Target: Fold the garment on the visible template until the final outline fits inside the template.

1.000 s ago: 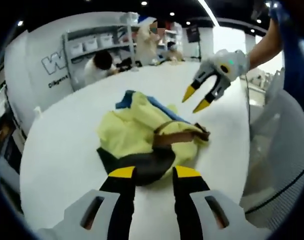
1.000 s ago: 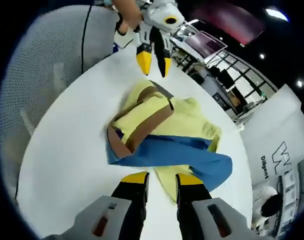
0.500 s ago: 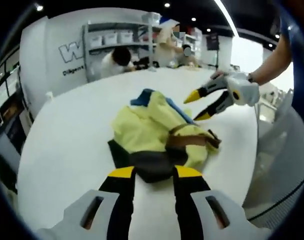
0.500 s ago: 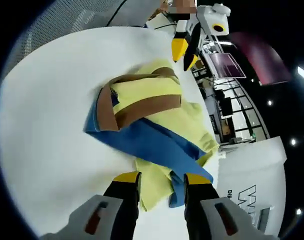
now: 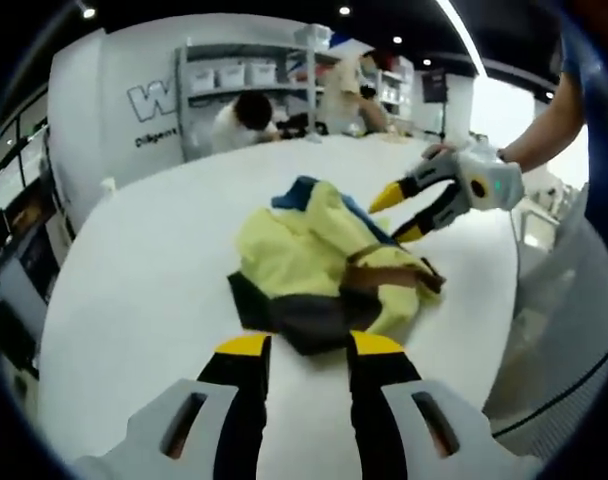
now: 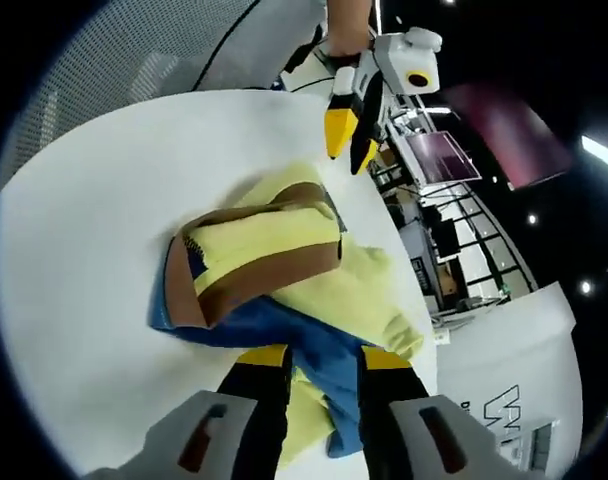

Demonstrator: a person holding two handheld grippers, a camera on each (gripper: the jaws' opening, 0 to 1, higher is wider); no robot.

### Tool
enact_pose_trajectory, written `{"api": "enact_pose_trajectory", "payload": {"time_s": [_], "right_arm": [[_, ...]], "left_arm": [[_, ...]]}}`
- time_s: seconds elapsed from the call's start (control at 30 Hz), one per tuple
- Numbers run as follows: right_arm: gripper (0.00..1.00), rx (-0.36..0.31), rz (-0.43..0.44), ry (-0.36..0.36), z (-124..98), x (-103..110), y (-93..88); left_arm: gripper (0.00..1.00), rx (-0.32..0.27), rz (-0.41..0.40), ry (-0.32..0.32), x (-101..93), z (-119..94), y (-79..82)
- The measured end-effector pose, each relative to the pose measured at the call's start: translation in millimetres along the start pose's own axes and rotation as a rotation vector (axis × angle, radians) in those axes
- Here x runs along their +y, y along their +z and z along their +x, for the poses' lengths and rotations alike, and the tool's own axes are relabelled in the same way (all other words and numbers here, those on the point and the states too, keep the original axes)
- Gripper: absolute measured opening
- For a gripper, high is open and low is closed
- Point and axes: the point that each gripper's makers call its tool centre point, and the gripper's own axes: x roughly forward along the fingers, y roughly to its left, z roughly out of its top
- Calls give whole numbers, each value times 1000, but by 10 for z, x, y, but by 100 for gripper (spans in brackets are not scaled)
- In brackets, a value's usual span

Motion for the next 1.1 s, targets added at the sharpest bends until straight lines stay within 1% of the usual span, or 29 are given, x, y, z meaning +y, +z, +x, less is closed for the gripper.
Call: {"api": "enact_pose_trajectory", "payload": {"time_s": [0.07, 0.13, 0.17, 0.2, 0.3, 0.4, 0.5, 0.67, 0.7, 0.8, 0.87, 0.93, 1.0, 1.1], "right_arm": [[10, -4, 11, 30, 6, 23, 1], [0, 3, 9, 54, 16, 59, -26], [0, 11, -5, 78, 26, 98, -49], [0, 13, -12, 83, 34, 111, -59], [0, 15, -10, 88, 33, 117, -69], [0, 10, 5, 94, -18, 93, -53], [0, 0, 21, 89, -132, 35, -2], [0, 2, 47, 72, -311, -35, 33], [0, 9, 56, 60, -378, -56, 35], [0, 20, 69, 57, -474, -62, 42], [0, 30, 70, 57, -532, -53, 39], [0, 42, 73, 53, -587, -50, 35], [0, 50, 80, 47, -619, -57, 31], [0, 66, 92, 36, -694, -69, 25]], "left_arm": [[26, -3, -5, 0, 29, -16, -12], [27, -1, -5, 0, 12, -13, -18], [27, 0, -5, 0, 14, -14, -22], [27, 0, -6, 1, 18, -20, -28], [26, -4, -7, 2, 9, -28, -17], [26, -6, 4, -1, 1, -29, 2], [25, -4, 20, -14, -7, -13, 13], [26, -12, 57, -53, -49, 40, 149], [26, -12, 72, -68, -64, 62, 189], [26, -8, 109, -107, -85, 138, 274], [25, -7, 133, -124, -48, 199, 288], [25, 0, 148, -142, -83, 242, 312], [25, 18, 182, -177, -95, 308, 323], [25, 81, 230, -248, -129, 446, 244]]}}
